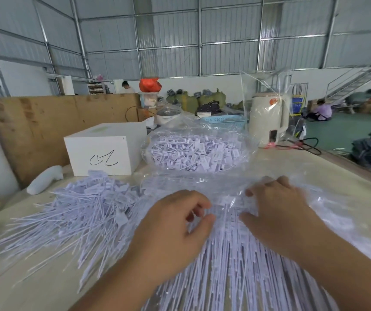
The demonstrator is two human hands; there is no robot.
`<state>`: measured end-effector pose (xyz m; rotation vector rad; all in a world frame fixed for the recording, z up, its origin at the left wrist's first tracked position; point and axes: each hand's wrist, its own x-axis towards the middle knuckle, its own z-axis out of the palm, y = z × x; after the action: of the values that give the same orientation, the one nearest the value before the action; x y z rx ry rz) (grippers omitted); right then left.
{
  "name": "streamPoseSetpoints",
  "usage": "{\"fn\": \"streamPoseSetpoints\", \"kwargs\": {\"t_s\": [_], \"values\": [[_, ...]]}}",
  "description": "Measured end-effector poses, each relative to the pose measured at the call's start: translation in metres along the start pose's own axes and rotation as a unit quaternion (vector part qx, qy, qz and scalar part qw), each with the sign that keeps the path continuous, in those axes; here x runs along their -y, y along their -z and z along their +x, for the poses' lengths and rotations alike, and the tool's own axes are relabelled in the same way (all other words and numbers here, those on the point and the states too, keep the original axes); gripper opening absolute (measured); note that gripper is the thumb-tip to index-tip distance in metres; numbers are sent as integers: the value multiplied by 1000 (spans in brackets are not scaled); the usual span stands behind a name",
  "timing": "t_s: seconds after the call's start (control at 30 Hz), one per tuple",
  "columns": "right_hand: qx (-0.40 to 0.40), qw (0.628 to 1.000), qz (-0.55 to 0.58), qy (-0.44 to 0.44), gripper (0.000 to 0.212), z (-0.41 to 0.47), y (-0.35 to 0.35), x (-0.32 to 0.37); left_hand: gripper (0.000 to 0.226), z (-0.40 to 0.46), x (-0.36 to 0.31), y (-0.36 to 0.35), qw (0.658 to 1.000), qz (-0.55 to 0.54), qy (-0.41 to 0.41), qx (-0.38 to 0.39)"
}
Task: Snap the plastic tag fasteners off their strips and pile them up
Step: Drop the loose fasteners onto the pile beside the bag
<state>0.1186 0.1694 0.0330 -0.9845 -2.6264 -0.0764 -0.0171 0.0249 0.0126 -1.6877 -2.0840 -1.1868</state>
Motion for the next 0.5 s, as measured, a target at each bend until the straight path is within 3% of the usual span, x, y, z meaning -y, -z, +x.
{"fn": "streamPoseSetpoints", "kwargs": {"t_s": [0.13, 0.23, 0.37, 0.5], "values": [[-140, 987, 54, 64, 13, -8, 15, 8, 28, -2, -1, -6, 999, 16, -37, 35], [-193, 970, 73, 128, 19, -18, 28, 17, 35, -2, -1, -8, 1000, 4, -19, 14], [-141, 962, 139, 186, 16, -27, 36, 20, 44, 0, -5, -3, 998, 10, -34, -43], [-44, 927, 300, 219, 20, -28, 38, 21, 39, 2, -7, 0, 997, 38, -62, -2]]}}
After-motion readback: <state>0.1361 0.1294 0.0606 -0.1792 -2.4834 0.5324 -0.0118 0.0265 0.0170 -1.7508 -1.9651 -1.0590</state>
